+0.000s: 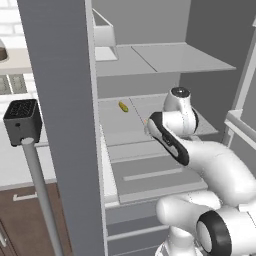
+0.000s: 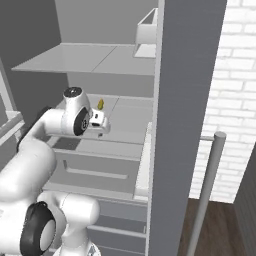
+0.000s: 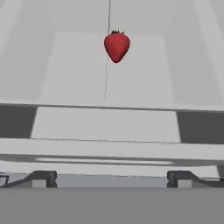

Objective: Take the strawberry from the fridge and place it on top of the pancake, located on the dining counter.

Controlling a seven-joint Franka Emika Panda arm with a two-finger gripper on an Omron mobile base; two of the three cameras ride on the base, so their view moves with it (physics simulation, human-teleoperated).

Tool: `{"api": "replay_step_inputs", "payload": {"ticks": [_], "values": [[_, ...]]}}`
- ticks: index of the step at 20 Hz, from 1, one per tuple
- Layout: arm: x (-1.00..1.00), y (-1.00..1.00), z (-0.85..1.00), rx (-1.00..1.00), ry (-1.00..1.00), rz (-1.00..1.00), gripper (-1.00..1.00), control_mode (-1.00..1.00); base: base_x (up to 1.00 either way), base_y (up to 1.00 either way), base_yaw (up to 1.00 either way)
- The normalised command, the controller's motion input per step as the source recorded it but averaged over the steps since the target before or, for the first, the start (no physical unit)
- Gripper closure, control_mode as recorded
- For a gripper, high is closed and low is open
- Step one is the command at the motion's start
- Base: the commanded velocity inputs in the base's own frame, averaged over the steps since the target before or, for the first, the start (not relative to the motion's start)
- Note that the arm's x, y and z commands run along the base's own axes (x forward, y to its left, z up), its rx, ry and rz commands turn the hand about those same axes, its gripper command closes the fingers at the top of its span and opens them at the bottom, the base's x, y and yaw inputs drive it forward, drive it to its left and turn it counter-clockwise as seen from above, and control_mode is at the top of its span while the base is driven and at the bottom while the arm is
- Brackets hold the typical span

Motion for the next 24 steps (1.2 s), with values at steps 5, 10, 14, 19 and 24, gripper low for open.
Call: {"api": "replay_step_inputs", "payload": {"ticks": [5,10,14,19,24], "values": [[1.00,0.00,-0.11,0.00,0.06,-0.03,-1.00,-1.00,0.00,0.00,0.00],[0.95,0.00,-0.06,0.00,0.06,-0.01,-1.00,-1.00,0.00,0.00,0.00],[0.67,0.00,-0.27,0.00,0.02,0.00,-1.00,-1.00,0.00,0.00,0.00],[0.40,0.00,-0.42,-0.01,0.02,0.00,-1.00,-1.00,0.00,0.00,0.00],[0.38,0.00,-0.56,-0.02,0.00,0.00,-1.00,-1.00,0.00,0.00,0.00]]}}
